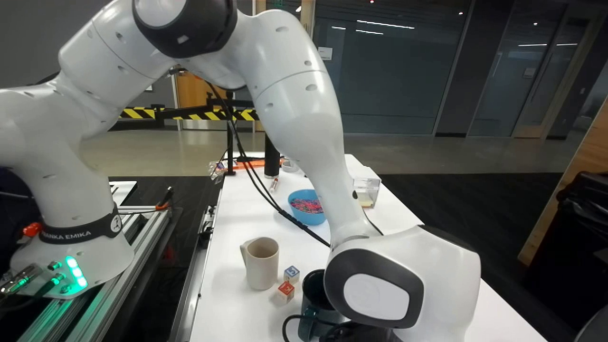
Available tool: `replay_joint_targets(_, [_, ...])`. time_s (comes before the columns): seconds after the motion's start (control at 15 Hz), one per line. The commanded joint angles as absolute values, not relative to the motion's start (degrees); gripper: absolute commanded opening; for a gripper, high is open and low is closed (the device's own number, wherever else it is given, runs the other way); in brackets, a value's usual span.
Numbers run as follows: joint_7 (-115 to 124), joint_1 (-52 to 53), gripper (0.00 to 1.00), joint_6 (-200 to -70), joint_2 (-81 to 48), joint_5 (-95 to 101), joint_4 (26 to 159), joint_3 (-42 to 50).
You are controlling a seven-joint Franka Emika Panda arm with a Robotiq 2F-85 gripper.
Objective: Use the tissue to wipe the table
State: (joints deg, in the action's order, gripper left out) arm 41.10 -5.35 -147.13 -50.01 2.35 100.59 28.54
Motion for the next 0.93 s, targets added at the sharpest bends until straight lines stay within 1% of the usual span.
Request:
replay_joint_targets(0.0, [41.48, -5.92, 0.02, -146.04, -50.2, 1.57, 99.21, 26.92])
replay_joint_targets(0.87, [38.76, -2.73, 0.02, -151.35, -45.39, 3.17, 106.92, 26.11])
